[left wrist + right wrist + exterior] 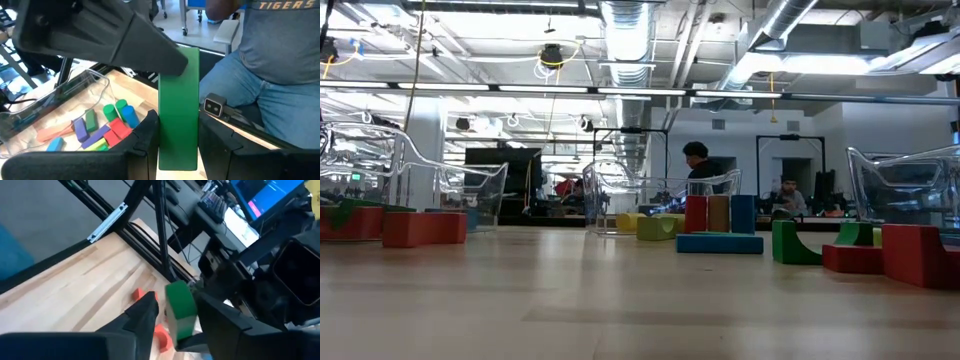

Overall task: Sort blocks by size
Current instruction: Put the green rectangular block into the right transparent bin

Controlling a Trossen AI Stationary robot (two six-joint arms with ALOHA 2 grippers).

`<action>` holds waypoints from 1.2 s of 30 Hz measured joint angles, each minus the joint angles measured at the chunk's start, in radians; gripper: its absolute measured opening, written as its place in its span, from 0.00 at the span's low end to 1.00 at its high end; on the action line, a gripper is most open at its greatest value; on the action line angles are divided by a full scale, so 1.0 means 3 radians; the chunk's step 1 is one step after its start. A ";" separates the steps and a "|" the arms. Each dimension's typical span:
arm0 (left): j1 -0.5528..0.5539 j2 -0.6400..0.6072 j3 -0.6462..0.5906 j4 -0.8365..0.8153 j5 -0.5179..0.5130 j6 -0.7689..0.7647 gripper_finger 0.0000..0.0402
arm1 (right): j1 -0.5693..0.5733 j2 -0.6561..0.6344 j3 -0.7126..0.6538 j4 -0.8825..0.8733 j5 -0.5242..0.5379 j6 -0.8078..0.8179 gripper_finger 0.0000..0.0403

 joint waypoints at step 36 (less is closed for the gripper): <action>0.0004 0.0103 0.0000 0.0110 0.0026 -0.0243 0.32 | 0.0033 -0.0001 -0.0003 -0.0128 0.0004 0.0039 0.27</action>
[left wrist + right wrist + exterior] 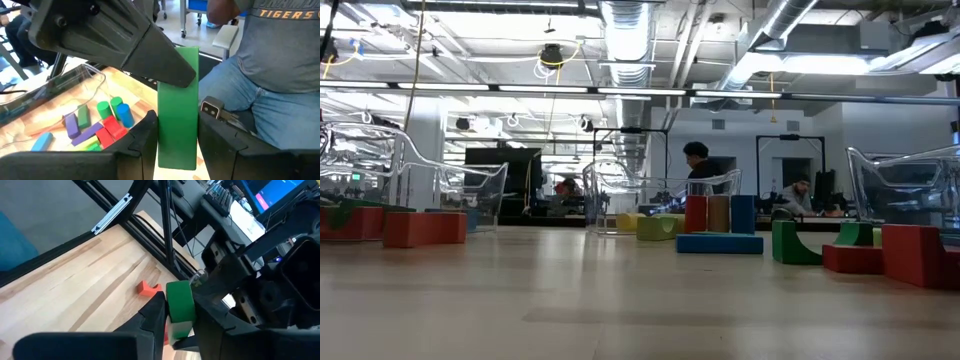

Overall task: Sort blocks by size
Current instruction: Put the green rectangular block into the right transparent bin

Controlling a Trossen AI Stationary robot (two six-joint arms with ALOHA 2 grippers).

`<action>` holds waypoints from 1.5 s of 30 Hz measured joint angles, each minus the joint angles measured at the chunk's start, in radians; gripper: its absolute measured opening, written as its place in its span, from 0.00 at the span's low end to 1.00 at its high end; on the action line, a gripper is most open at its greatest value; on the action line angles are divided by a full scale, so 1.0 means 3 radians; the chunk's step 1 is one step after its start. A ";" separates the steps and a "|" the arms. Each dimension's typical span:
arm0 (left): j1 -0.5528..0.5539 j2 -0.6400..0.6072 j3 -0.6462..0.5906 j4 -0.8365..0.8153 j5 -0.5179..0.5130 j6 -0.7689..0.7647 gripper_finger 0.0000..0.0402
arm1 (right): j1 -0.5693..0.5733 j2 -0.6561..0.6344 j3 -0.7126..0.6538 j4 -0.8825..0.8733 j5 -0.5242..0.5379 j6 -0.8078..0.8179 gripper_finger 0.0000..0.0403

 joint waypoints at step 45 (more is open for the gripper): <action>-0.0031 -0.0121 -0.0478 -0.0978 -0.0652 -0.0059 0.45 | 0.0464 -0.0341 0.0005 -0.4024 0.0765 0.3850 0.22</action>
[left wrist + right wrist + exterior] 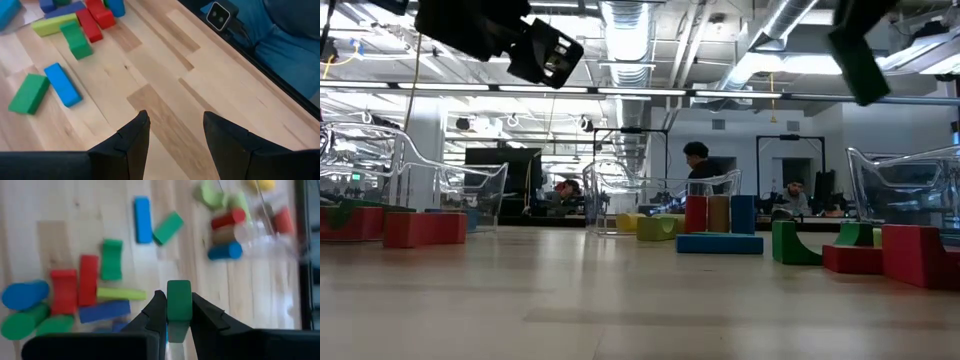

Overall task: Sort blocks by size
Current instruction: Put the green rectangular block into the right transparent bin

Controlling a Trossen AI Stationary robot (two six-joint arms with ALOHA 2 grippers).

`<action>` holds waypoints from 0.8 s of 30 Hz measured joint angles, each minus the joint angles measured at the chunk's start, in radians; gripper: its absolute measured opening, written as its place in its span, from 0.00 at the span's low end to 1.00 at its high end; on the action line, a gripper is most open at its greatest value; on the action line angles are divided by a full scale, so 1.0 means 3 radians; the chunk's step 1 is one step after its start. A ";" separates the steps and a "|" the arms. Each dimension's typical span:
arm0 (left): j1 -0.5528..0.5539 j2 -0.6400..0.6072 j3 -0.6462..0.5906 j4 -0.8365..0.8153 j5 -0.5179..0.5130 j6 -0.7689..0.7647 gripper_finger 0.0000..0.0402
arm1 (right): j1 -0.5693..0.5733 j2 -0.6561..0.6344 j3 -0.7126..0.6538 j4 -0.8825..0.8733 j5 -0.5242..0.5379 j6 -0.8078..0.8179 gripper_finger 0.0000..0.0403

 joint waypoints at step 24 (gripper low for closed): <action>-0.0461 0.0009 -0.0451 0.1121 -0.0585 -0.0173 0.45 | 0.0479 0.0004 -0.0140 -0.0630 -0.0135 0.1522 0.22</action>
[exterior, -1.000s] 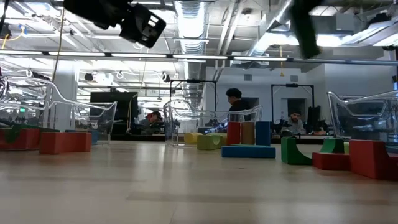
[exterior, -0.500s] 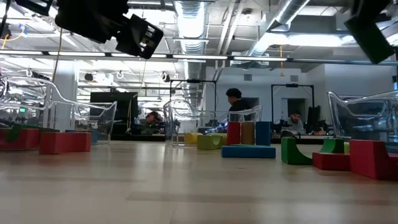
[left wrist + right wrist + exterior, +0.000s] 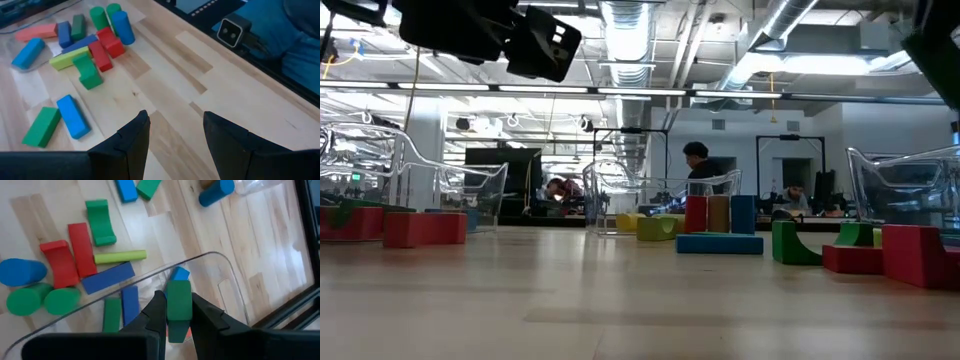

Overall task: Sort blocks by size
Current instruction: Put the green rectangular block into the right transparent bin

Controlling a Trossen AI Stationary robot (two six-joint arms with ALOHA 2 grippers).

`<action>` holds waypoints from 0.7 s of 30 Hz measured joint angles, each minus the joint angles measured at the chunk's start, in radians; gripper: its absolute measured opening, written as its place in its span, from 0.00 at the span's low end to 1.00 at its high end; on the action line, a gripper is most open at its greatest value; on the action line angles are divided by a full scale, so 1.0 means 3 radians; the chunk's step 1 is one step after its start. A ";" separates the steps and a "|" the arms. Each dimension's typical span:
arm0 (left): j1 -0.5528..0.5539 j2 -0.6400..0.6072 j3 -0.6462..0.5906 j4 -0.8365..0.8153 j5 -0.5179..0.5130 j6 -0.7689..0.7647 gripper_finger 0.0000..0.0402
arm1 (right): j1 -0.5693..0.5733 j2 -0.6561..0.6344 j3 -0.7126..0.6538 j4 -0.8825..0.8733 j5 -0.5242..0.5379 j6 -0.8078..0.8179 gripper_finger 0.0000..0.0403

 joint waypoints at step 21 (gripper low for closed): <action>-0.0050 0.0000 0.0000 0.0270 -0.0106 0.0091 0.45 | -0.0046 -0.0172 -0.1052 0.0851 -0.0459 0.0033 0.22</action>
